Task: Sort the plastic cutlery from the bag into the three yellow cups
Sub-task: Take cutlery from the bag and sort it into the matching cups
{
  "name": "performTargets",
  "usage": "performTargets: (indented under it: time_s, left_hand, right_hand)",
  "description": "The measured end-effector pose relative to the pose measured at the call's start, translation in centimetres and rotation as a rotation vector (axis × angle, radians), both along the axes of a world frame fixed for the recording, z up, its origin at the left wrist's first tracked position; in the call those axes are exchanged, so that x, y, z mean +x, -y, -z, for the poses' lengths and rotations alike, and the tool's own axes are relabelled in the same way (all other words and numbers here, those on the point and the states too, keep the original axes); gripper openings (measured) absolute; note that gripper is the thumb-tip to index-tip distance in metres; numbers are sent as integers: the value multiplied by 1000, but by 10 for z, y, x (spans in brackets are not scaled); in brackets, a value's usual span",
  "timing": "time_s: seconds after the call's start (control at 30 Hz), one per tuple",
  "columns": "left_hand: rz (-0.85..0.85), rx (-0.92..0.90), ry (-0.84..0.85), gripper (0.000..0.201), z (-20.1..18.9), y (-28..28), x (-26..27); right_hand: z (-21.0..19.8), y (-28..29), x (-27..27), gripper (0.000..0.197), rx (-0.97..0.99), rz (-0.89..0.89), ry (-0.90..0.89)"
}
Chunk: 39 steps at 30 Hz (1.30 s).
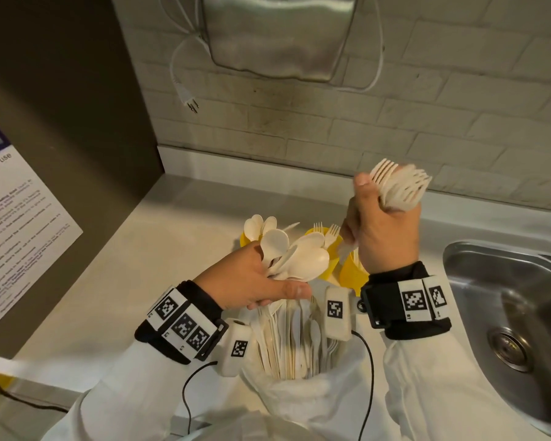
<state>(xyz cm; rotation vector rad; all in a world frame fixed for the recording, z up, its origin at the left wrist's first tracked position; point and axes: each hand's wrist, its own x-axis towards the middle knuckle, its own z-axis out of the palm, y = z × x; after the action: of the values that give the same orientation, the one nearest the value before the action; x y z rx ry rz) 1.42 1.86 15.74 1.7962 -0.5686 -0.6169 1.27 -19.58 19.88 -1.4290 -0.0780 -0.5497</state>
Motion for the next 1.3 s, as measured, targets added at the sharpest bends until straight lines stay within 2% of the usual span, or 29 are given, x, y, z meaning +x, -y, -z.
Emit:
performTargets:
  time_s: [0.07, 0.13, 0.23, 0.3, 0.4, 0.47, 0.5, 0.57, 0.63, 0.73, 0.87, 0.97, 1.0, 1.03, 1.1, 1.3]
  left_hand:
    - [8, -50, -29, 55, 0, 0, -1]
    - [25, -134, -86, 50, 0, 0, -1]
    - [64, -245, -159, 37, -1, 0, -1]
    - [109, -309, -189, 30, -3, 2, -2]
    - [183, -377, -225, 27, -6, 6, -4]
    - [203, -382, -223, 25, -7, 7, -5]
    - [192, -375, -223, 25, -7, 8, -5]
    - [143, -343, -211, 41, -4, 8, -4]
    - [111, -295, -193, 55, -1, 8, -4]
    - [98, -220, -184, 44, 1, 6, -4]
    - [85, -191, -176, 38, 0, 2, -4]
    - [32, -227, -169, 15, -2, -4, -1]
    - [7, -239, -168, 15, -3, -7, 1]
    - [-22, -244, -155, 23, -2, -9, 4]
    - [-110, -212, -115, 45, 0, -12, 9]
    - [-227, -229, -58, 46, 5, -8, 15]
  right_hand:
    - [3, 1, -1, 28, -34, -62, -76]
    - [6, 1, -2, 40, -128, -219, -126]
    - [11, -4, -2, 27, -278, -448, -243]
    - [13, -12, -3, 17, -260, -551, -252]
    - [10, -18, -4, 32, -192, -633, -239]
    - [7, -23, -4, 38, -239, -593, -217]
    - [6, -26, -3, 29, -244, -544, -198]
    - [7, -28, 0, 7, -108, -450, -161]
    - [10, -27, 4, 12, 34, -359, -159]
    - [11, -25, 8, 19, 207, -321, -145]
    - [11, -17, 12, 12, 523, -243, -203]
    - [15, -10, 15, 12, 668, -150, -164]
    - [17, -7, 17, 12, 718, -131, -140]
    - [19, -4, 19, 12, 756, -113, -120]
    - [21, 1, 20, 12, 797, -83, -84]
    - [20, 8, 15, 24, 781, -28, -70]
